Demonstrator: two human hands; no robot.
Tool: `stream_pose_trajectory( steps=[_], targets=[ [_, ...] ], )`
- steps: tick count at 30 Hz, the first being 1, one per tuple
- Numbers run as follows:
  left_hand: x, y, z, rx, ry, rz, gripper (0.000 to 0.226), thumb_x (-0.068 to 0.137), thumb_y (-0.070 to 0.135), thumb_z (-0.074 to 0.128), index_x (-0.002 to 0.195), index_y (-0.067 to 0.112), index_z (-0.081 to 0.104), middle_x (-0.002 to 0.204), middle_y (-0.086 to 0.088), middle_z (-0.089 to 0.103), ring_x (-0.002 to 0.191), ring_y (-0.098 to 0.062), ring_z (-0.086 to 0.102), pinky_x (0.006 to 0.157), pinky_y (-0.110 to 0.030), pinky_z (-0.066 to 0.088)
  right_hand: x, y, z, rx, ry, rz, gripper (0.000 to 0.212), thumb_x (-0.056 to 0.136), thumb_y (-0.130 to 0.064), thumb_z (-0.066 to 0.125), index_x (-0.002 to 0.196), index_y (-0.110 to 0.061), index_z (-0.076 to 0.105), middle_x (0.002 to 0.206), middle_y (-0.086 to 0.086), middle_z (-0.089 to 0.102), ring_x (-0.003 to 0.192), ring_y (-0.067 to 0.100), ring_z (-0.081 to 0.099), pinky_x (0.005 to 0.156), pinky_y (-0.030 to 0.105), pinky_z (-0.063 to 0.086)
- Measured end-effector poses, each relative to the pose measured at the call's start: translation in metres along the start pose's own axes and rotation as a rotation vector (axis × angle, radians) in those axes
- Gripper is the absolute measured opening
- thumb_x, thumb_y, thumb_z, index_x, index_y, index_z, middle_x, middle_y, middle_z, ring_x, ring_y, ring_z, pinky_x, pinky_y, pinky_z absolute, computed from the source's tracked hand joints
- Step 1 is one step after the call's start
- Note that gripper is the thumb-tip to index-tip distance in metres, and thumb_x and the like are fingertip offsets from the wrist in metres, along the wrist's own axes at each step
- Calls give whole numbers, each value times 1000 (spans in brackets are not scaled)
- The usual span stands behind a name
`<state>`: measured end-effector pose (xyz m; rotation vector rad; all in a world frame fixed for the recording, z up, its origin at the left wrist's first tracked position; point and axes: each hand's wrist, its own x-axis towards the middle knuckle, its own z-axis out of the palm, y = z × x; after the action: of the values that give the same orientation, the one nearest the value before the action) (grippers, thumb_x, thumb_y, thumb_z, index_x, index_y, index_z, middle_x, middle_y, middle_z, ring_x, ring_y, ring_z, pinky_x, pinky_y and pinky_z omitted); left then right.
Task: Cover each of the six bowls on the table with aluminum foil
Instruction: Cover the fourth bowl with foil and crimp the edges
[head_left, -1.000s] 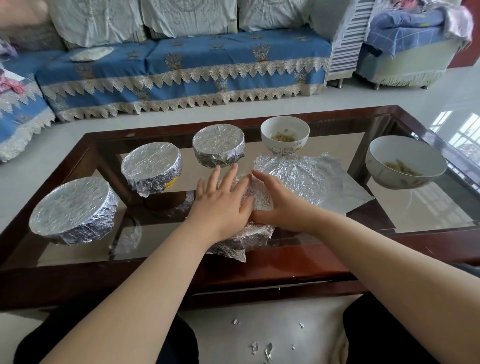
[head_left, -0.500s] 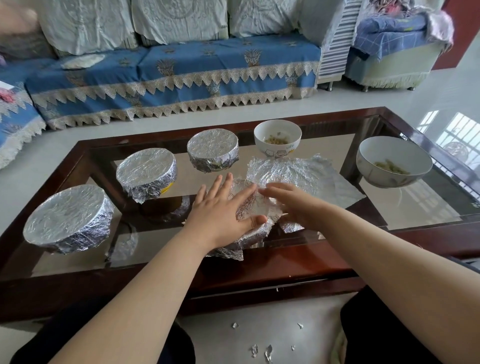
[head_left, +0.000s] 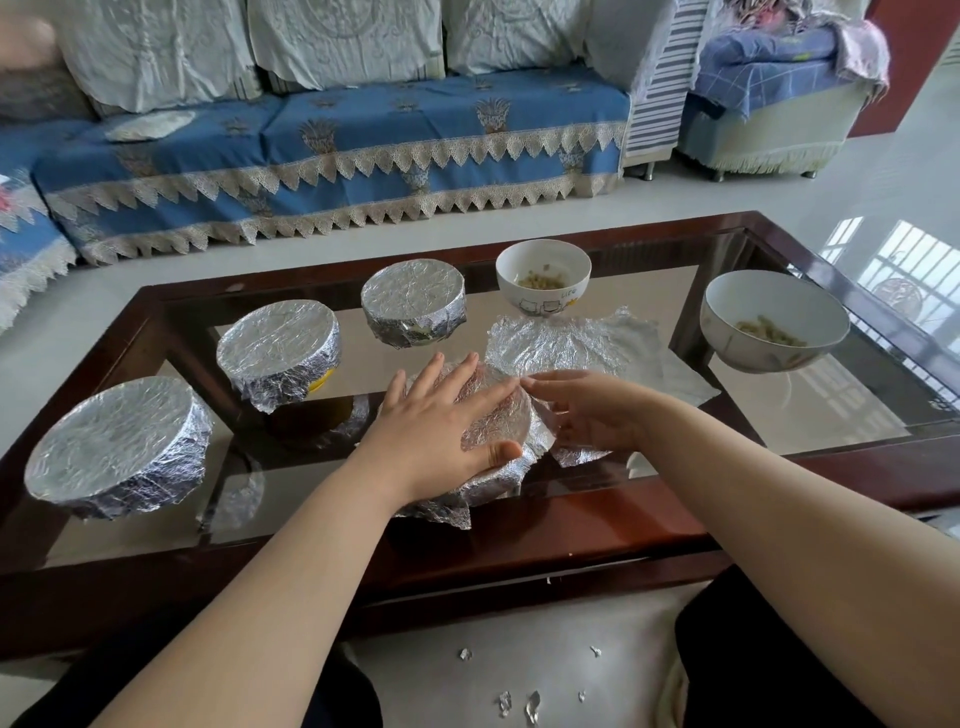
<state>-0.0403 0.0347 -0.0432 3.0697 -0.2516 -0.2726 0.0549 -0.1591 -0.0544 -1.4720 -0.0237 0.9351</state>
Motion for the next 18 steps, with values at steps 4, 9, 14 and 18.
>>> stream_pose_trajectory(
  steps=[4,9,14,18],
  targets=[
    [1,1,-2,25,-9,17,78,73,89,7,145,65,-10,164,6,-18,151,-26,-18,121,-55,-9,0,1,4,-348,168,-77,40,94,-15,61,132,-9,51,78,3,62,62,12,56,60,26,48],
    [0,2,-2,-28,-12,18,75,72,84,-2,145,66,-7,164,5,-20,150,-26,-21,121,-53,-11,-7,9,17,-835,603,-386,31,99,-38,47,111,-14,63,103,3,68,91,20,62,79,33,50],
    [-1,4,-1,-29,-6,-9,66,85,72,-2,150,57,-1,164,5,-21,151,-24,-22,121,-51,-11,-20,28,46,-694,562,-506,29,91,-45,60,104,-20,62,92,-6,67,81,11,64,71,28,48],
    [-1,4,2,-34,12,-16,65,81,76,-7,144,62,-9,164,6,-21,150,-24,-22,121,-51,-11,-16,40,49,-579,608,-528,27,94,-42,56,104,-18,62,87,-4,68,78,14,65,71,31,50]
  ],
)
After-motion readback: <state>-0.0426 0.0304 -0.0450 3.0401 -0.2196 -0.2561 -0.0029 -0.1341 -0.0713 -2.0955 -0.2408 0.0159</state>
